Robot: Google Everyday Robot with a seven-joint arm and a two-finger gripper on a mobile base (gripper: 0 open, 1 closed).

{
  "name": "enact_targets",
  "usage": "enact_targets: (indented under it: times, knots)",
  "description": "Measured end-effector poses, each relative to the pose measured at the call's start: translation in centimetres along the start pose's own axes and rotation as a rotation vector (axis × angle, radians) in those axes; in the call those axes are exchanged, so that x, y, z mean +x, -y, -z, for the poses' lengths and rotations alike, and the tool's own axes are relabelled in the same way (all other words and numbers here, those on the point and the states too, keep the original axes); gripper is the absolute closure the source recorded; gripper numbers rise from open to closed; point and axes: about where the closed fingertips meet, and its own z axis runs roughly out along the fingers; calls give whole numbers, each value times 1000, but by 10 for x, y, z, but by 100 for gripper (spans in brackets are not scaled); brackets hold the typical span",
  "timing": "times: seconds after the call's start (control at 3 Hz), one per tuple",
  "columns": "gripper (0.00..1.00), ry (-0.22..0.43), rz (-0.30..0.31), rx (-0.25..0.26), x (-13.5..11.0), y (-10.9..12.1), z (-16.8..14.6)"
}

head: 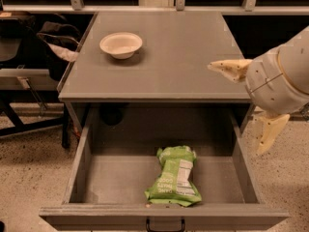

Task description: Pick green rice chip bag from top drawer and place on counter

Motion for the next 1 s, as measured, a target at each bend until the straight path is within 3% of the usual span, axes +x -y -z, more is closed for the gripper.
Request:
enact_targets:
  times: [0.33, 1.0]
  knots:
    - [0, 34, 3, 16, 3, 0, -11]
    - [0, 38, 24, 14, 2, -4, -40]
